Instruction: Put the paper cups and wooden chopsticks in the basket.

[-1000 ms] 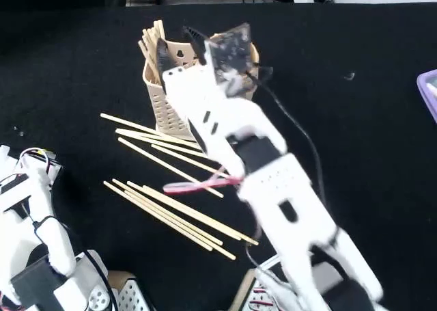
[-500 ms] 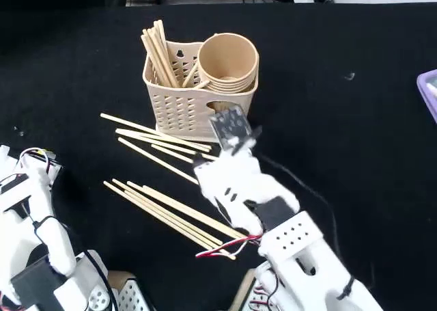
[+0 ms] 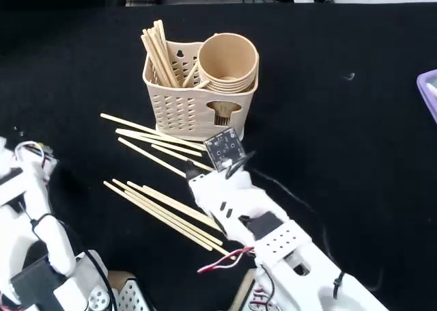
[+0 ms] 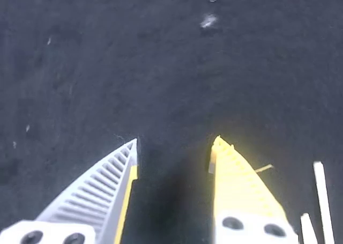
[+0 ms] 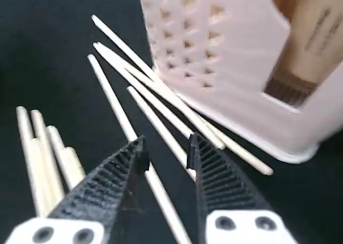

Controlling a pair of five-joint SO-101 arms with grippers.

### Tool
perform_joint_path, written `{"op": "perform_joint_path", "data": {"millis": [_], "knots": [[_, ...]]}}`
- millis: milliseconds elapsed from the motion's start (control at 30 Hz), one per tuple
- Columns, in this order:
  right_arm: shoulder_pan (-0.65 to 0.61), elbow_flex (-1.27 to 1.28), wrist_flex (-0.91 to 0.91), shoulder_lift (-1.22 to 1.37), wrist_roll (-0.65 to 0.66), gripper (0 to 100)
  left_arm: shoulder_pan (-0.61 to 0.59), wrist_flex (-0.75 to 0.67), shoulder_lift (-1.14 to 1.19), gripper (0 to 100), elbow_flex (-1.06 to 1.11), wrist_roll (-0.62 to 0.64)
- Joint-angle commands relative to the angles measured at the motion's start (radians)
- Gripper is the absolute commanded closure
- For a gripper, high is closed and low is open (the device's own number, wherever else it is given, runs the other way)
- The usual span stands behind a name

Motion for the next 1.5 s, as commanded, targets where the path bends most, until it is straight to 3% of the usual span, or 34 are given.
{"op": "perform_joint_path", "data": {"millis": [0,167,567,767,867,1067,1467], "knots": [[0.138,-0.002,-0.025,0.004,0.0,87.7,0.107,0.189,0.037,78,-0.257,-0.173],[0.292,-0.01,-0.025,0.002,-0.006,87.7,0.245,0.321,0.222,78,-0.521,-0.242],[0.304,-0.019,-0.025,0.005,-0.002,87.7,0.481,0.331,0.747,78,-1.106,-0.247],[0.304,-0.022,-0.025,0.004,0.0,87.7,0.49,0.519,0.902,78,-1.242,-0.252],[0.301,-0.022,-0.025,0.004,0.0,87.7,0.489,0.658,0.942,78,-1.305,-0.351],[0.299,-0.019,-0.025,0.004,0.0,87.7,0.479,0.795,1.013,78,-1.33,-0.612],[0.302,-0.018,-0.025,0.004,0.0,87.7,0.467,1.079,0.93,78,-1.322,-0.904]]}}
